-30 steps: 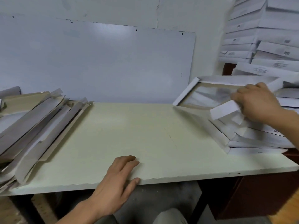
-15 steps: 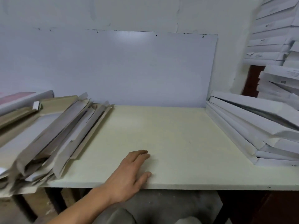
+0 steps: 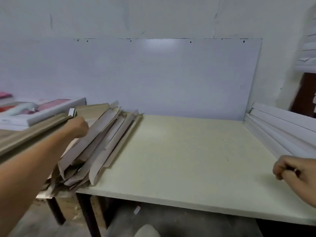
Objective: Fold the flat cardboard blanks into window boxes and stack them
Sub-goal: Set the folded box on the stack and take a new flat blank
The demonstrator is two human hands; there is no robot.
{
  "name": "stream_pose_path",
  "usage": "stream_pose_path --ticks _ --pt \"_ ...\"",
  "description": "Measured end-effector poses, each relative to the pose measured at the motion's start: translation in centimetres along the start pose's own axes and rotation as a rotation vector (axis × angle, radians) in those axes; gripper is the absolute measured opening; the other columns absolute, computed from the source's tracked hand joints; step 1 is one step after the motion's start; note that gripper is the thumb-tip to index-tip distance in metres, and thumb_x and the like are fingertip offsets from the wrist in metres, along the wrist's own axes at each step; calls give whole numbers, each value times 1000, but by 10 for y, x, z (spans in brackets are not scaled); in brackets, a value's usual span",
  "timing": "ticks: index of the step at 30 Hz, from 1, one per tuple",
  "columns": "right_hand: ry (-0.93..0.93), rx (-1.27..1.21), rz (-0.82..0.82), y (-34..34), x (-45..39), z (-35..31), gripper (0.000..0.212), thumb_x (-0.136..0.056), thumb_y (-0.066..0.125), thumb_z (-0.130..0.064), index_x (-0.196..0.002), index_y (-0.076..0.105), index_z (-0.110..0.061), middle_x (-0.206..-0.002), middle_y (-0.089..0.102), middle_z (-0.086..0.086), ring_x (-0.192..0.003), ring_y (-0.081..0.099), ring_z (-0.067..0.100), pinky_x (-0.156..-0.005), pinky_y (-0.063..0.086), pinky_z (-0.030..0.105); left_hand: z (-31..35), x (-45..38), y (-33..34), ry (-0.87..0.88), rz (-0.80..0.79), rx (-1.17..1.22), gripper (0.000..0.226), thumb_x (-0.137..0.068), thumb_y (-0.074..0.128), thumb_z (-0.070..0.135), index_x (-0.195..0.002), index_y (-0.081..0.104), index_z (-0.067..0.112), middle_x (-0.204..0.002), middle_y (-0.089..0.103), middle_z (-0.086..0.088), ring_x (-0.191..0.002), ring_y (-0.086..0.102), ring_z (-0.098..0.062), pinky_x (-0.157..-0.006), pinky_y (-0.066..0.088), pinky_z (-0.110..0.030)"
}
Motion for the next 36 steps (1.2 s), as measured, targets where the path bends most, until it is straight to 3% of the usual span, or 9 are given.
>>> stream_pose_path --ticks 1,4,8,14,17,24,30,33,36 --pt "-8 -22 -138 18 24 -2 38 -79 54 -1 -78 63 -38 -69 68 -16 -55 60 4 -49 46 15 -11 -2 4 -48 -63 23 31 -104 36 13 -116 57 -7 -110 62 -24 -98 60 -36 -82 50 -38" --pt "12 -93 -280 61 31 -15 49 -78 58 10 -78 66 -39 -67 68 -16 -60 63 6 -55 48 19 -43 -19 16 -156 -229 242 38 -101 51 36 -103 63 -1 -77 60 -14 -65 55 -27 -58 47 -31" --pt "80 -154 -331 82 25 -21 49 -79 56 11 -78 67 -37 -66 69 -12 -56 60 10 -58 47 23 -52 -23 12 -140 -328 340 57 -93 54 56 -97 68 1 -85 66 -14 -70 59 -27 -63 48 -31" --pt "116 -267 -370 101 29 -14 57 -80 52 17 -71 71 -37 -61 69 -10 -65 68 7 -64 49 18 -55 -35 13 -131 -388 357 47 -97 56 47 -96 68 1 -72 64 -9 -54 54 -21 -51 44 -28" --pt "145 -318 -344 105 31 -10 60 -79 52 21 -68 71 -35 -59 69 -7 -63 67 11 -65 49 23 -56 -41 16 -177 -360 387 32 -100 54 29 -88 64 2 -62 57 -8 -46 50 -21 -45 42 -27" --pt "171 -405 -315 107 31 -5 61 -81 51 25 -67 73 -30 -58 69 0 -59 66 10 -63 46 17 -72 -47 19 -319 -333 423 19 -95 52 -1 -104 62 -14 -95 68 -29 -79 67 -40 -76 56 -53" --pt "234 -489 -307 107 29 -7 55 -80 48 28 -64 74 -18 -59 69 12 -45 56 5 -53 41 12 -49 -57 -11 -132 87 138 27 -92 52 0 -115 58 -11 -119 59 -29 -115 55 -43 -90 43 -45" --pt "259 -491 -302 108 30 -9 50 -80 49 28 -59 72 -11 -58 68 13 -44 55 4 -52 40 11 -29 -51 -30 29 263 -135 20 -87 53 3 -105 61 -2 -109 63 -27 -99 60 -43 -79 47 -43" --pt "278 -486 -303 106 31 -11 49 -82 50 25 -60 72 -13 -61 69 12 -44 54 3 -51 39 12 -9 -35 -41 159 418 -221 13 -83 59 8 -96 57 5 -95 60 -22 -77 54 -40 -67 44 -42"
Point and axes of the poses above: each hand's wrist, its own x-axis away from the middle knuckle, its own y-axis out of the palm, z = x × y, the point moved 2 cm from there along -x, towards the middle knuckle
